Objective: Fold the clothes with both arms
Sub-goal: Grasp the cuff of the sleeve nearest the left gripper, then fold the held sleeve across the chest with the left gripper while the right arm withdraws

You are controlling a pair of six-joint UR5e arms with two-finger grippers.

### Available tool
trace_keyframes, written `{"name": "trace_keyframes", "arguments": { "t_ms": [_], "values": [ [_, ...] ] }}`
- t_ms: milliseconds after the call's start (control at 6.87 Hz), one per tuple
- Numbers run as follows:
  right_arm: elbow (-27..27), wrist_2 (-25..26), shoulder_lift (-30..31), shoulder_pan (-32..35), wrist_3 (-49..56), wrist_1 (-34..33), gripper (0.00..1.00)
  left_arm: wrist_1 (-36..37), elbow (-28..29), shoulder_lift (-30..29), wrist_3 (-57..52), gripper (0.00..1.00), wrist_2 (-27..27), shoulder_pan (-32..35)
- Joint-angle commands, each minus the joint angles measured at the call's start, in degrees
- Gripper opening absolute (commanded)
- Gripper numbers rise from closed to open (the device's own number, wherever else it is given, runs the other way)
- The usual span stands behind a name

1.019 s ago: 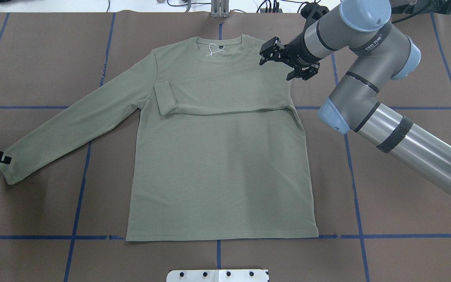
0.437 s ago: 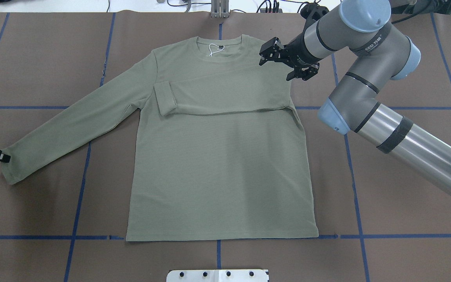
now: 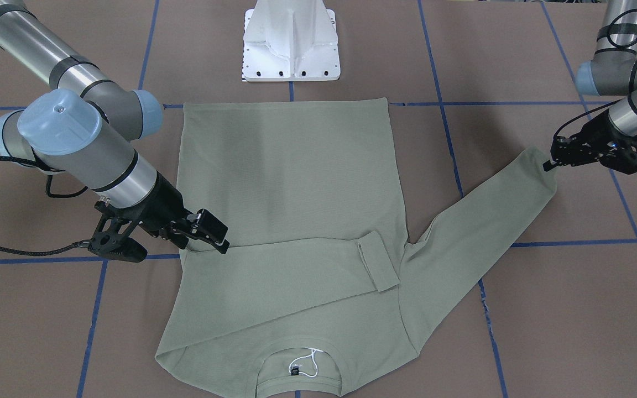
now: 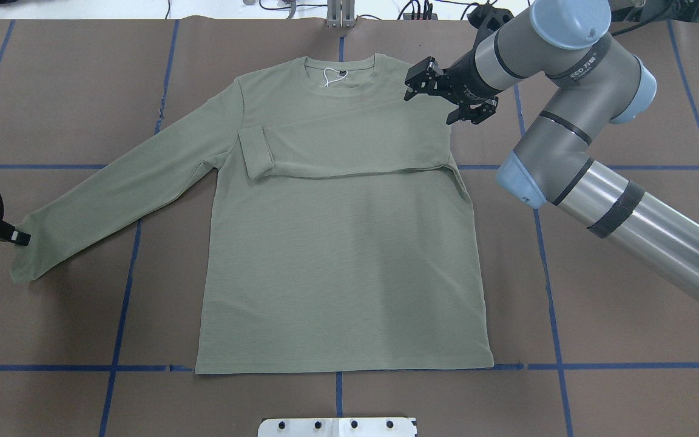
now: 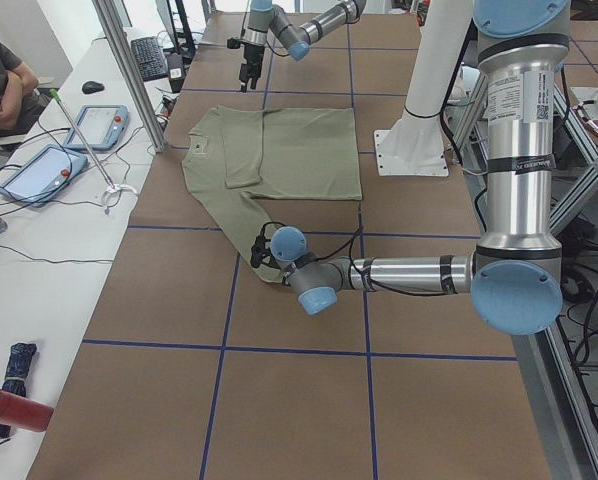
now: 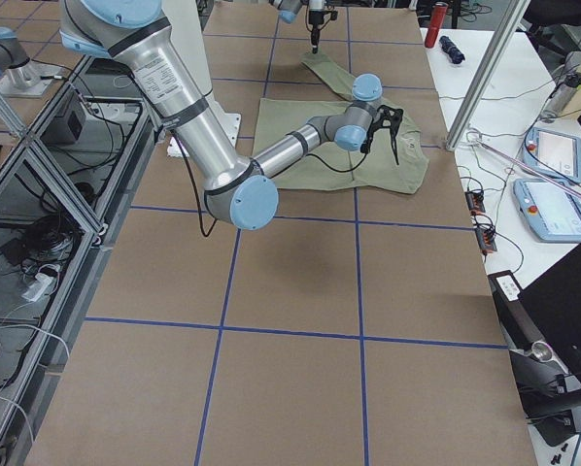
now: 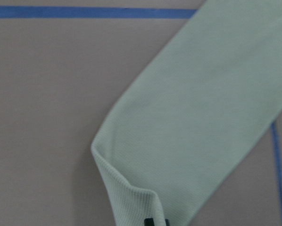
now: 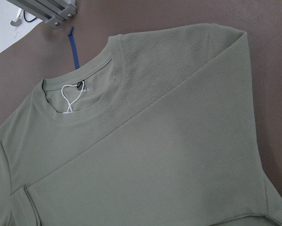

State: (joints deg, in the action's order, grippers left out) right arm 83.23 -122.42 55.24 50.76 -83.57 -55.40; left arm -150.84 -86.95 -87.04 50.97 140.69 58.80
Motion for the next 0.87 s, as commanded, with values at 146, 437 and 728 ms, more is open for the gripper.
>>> {"name": "trace_keyframes", "arguments": {
  "t_ms": [146, 437, 728],
  "values": [
    [3.87, -3.42, 9.86, 7.04, 11.73, 0.03, 1.00, 0.45, -2.36, -19.91, 27.50, 0.00, 0.38, -4.97],
    [4.84, -6.16, 16.10, 12.06, 19.01, -0.06, 1.00, 9.20, 1.42, -40.04, 43.21, 0.00, -11.40, -10.70],
    [4.57, -7.30, 22.43, 17.06, 31.03, -0.15, 1.00, 11.53, 17.76, -59.88, 50.17, 0.00, -23.05, -14.84]
  ]
}}
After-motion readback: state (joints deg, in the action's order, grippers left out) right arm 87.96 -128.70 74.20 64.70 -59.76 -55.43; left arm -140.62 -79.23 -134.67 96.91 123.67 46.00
